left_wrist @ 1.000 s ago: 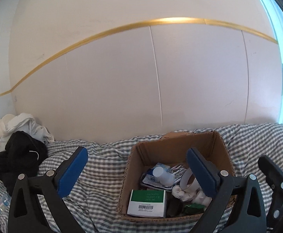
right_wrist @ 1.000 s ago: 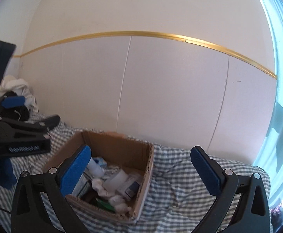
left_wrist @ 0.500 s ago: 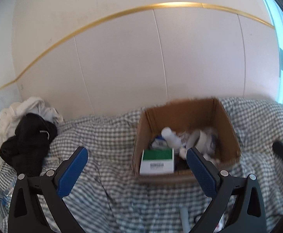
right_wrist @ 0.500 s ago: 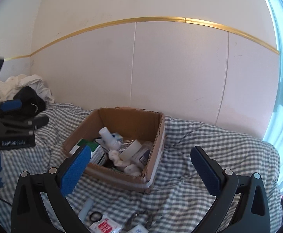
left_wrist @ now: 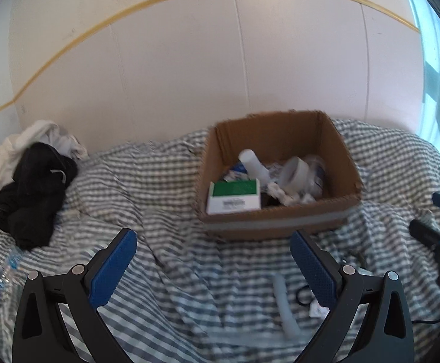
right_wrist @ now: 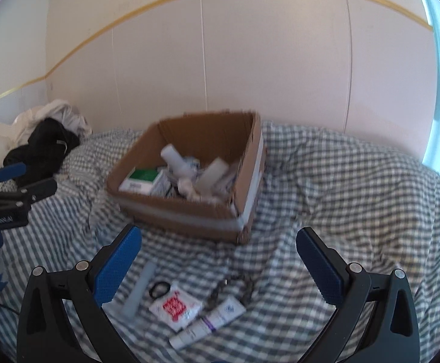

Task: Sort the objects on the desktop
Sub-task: 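Withdraw both tools from the box toward the remaining items, then grasp white plastic tube with left tool while right tool grasps white toothpaste tube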

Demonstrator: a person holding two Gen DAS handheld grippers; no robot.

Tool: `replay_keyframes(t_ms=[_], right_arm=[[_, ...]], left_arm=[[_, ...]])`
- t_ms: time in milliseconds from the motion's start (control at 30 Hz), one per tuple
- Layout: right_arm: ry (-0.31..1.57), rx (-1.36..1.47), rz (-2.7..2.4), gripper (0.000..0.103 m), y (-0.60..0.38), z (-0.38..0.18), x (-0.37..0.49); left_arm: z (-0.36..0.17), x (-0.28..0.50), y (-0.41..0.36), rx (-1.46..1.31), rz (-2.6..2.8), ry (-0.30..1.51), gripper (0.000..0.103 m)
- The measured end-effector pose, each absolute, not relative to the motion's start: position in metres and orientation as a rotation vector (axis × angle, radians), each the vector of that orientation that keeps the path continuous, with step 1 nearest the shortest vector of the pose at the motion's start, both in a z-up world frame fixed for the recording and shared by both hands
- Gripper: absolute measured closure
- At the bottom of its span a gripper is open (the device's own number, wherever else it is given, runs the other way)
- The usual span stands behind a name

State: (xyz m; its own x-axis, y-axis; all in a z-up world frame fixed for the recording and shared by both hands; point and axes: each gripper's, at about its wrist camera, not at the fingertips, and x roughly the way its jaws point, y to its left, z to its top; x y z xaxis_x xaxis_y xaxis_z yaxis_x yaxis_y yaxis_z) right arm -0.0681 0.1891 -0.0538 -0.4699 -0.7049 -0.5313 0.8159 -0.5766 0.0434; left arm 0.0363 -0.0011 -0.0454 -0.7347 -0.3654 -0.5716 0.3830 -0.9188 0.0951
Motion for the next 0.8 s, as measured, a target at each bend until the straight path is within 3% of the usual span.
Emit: replay_keyframes(t_ms=[200,400,467,500,667,800], right_arm=[[0.266,0.816,-2.036,0.005,0.191,-0.09,-0.07],[0.335,0.926,-1.941,0.032,0.174,-0.115,-0.053],[0.332,1.006,-1.929,0.05,0.168,-0.128,-0.054],[0.329,1.046,-1.921,0.053,0.166,-0.136,-0.056],[0.282,1.161,-1.912,0.059,0.166,-0.154,-0.071],[0.272,1.265,-1.877,0.063,0.16,-0.172,-0.08]], left_arm=[[-0.071,0.028,0.018,0.929,-2.629,0.055,0.001],[-0.108,0.017,0.03,1.054,-2.625,0.063,0.004],[-0.118,0.015,0.03,1.096,-2.621,0.083,0.006],[-0.124,0.013,0.029,1.122,-2.618,0.101,0.008],[-0.15,0.004,0.03,1.26,-2.598,0.131,0.012],[-0.175,-0.006,0.036,1.39,-2.566,0.097,0.022]])
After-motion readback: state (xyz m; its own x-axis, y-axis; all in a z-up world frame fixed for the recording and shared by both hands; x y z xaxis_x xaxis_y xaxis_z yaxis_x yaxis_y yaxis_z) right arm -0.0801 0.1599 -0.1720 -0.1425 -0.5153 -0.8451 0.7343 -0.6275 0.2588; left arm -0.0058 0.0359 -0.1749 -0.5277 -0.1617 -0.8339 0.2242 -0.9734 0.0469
